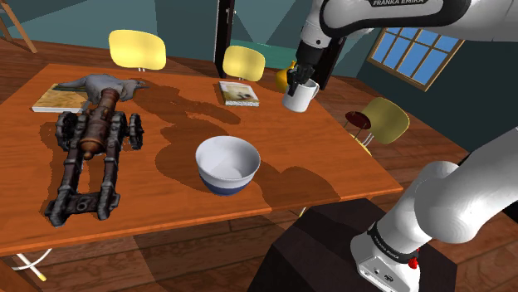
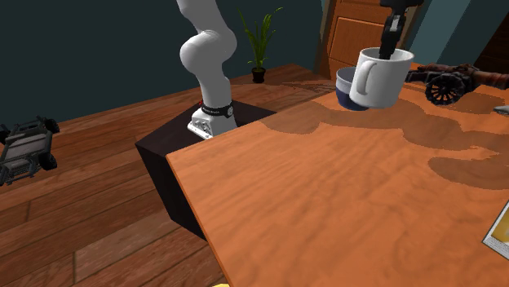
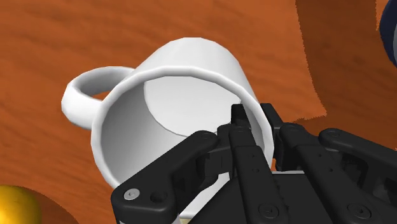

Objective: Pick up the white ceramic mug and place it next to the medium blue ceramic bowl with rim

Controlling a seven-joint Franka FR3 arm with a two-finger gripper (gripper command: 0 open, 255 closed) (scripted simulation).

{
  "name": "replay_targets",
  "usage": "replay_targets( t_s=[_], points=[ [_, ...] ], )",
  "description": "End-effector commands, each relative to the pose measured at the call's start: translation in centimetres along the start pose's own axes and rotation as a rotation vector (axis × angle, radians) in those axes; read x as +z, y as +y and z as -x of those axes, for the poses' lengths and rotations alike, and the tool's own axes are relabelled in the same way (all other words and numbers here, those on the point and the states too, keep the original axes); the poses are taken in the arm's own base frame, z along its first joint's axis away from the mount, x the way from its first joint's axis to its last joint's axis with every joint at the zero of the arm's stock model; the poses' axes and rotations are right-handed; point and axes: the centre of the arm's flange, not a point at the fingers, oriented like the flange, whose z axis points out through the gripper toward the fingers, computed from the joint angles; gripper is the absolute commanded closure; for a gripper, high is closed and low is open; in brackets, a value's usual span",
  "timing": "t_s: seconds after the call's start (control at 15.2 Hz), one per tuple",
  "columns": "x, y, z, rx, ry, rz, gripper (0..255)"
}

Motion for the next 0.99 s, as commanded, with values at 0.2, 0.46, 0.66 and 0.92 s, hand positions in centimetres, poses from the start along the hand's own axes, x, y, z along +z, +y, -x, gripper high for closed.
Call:
replay_targets(
  t_s=[0.2,0.46,0.66,0.92],
  points=[
    [0.0,-6.4,-1.6,0.001,0.000,0.000,255],
    [0.0,-11.5,-2.9,0.001,0.000,0.000,255],
    [0.1,-15.4,-3.9,0.001,0.000,0.000,255],
    [0.1,-20.5,-5.3,0.001,0.000,0.000,255]
  ],
)
